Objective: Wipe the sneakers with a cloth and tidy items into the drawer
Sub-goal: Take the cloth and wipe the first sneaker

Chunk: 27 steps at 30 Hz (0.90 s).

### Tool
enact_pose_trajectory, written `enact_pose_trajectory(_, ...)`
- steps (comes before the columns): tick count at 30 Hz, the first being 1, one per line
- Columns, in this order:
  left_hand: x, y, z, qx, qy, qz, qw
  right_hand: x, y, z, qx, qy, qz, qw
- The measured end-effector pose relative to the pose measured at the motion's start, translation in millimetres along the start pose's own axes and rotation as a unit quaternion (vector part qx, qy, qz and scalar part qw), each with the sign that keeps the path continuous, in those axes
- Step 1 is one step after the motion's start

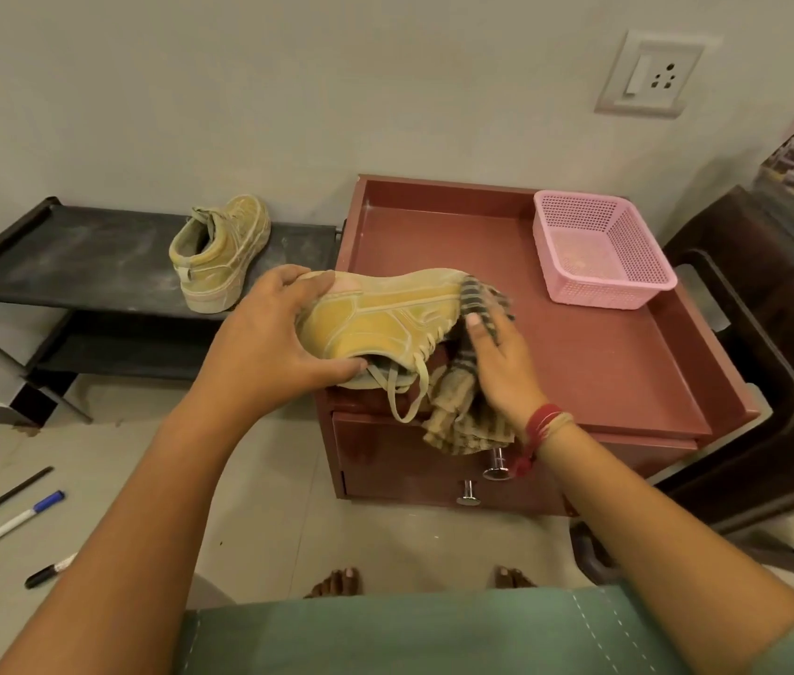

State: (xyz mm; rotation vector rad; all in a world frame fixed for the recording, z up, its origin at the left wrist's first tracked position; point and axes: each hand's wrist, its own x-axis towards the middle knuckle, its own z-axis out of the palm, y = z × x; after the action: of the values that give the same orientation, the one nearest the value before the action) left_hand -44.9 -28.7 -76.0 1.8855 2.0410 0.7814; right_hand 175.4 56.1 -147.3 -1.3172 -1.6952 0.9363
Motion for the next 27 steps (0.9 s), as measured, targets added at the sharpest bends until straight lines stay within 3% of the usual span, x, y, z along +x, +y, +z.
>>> enact_pose_trajectory(6, 1, -6, 0, -0.016, -0.019, 0.009, 1.0, -5, 2, 2, -0.041, -0.02, 0.007, 0.999)
enact_pose_trajectory(10, -5, -13, 7, -0.059, -0.075, -0.054, 0.994, 5, -5, -18, 0.092, 0.026, 0.139, 0.986)
enact_pose_trajectory(12, -6, -15, 9, -0.075, -0.075, -0.06, 0.993, 4, -13, -23, 0.147, 0.07, 0.157, 0.974)
enact_pose_trajectory(16, -1, -6, 6, -0.153, 0.026, -0.045, 0.987, -1, -40, -32, 0.179, 0.161, 0.062, 0.968)
enact_pose_trajectory(19, 4, 10, 3, -0.268, 0.096, 0.0, 0.959, -12, -63, -44, 0.199, 0.165, -0.028, 0.966)
enact_pose_trajectory(21, 5, 20, 4, -0.281, 0.115, 0.023, 0.952, -17, -71, -50, 0.209, 0.156, -0.056, 0.964)
enact_pose_trajectory(24, 5, 33, 6, -0.227, 0.114, 0.07, 0.965, -19, -70, -53, 0.229, 0.148, -0.045, 0.961)
enact_pose_trajectory(27, 5, 41, 6, -0.189, 0.109, 0.108, 0.97, -18, -55, -47, 0.239, 0.15, 0.017, 0.959)
